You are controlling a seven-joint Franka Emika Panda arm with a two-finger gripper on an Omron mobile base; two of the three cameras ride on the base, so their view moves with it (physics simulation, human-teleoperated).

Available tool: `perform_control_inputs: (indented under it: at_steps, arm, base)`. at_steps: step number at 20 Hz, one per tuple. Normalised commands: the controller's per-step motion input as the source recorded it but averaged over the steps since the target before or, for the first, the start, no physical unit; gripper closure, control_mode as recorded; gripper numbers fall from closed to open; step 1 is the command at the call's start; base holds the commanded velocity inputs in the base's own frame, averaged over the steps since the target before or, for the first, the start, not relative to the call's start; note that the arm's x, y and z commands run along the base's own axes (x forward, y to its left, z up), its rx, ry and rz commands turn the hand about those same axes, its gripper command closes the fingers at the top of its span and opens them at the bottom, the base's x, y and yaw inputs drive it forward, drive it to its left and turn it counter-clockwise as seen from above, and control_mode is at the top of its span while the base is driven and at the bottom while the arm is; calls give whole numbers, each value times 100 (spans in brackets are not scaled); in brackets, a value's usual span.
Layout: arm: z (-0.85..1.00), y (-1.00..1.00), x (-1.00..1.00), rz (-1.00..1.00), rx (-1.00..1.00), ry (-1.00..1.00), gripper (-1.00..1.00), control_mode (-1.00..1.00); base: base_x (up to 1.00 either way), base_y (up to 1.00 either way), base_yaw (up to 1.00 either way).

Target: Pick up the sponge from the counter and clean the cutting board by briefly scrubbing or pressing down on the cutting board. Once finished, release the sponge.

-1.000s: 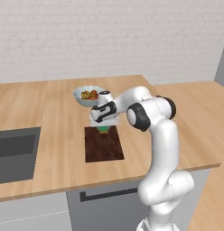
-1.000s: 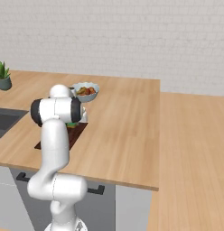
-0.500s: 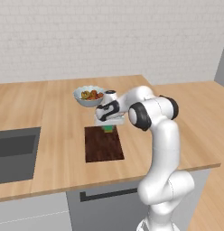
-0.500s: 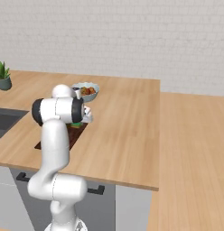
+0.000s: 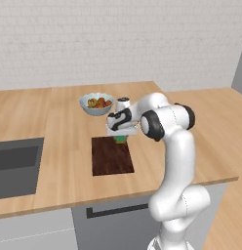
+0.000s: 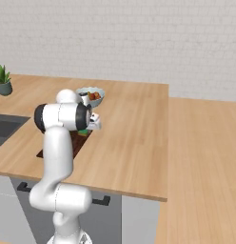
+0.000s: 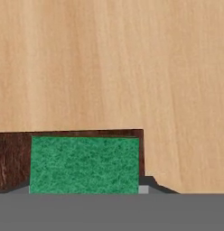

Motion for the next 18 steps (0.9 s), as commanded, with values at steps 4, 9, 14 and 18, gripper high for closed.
perform_control_inputs:
  at_steps: [4,9,14,18]
  arm:
    - [-72,-68,-61,0,-3,-17,100,-100]
    - [-81,-74,-51,0,-4,-26,100,-100]
    - [-62,-85,-37,0,-1,-10,100,-100]
    - [-35,-94,-30,-1,0,3,100,-100]
  base:
    - [0,0,0]
    - [0,0,0]
    - [0,0,0]
    - [0,0,0]
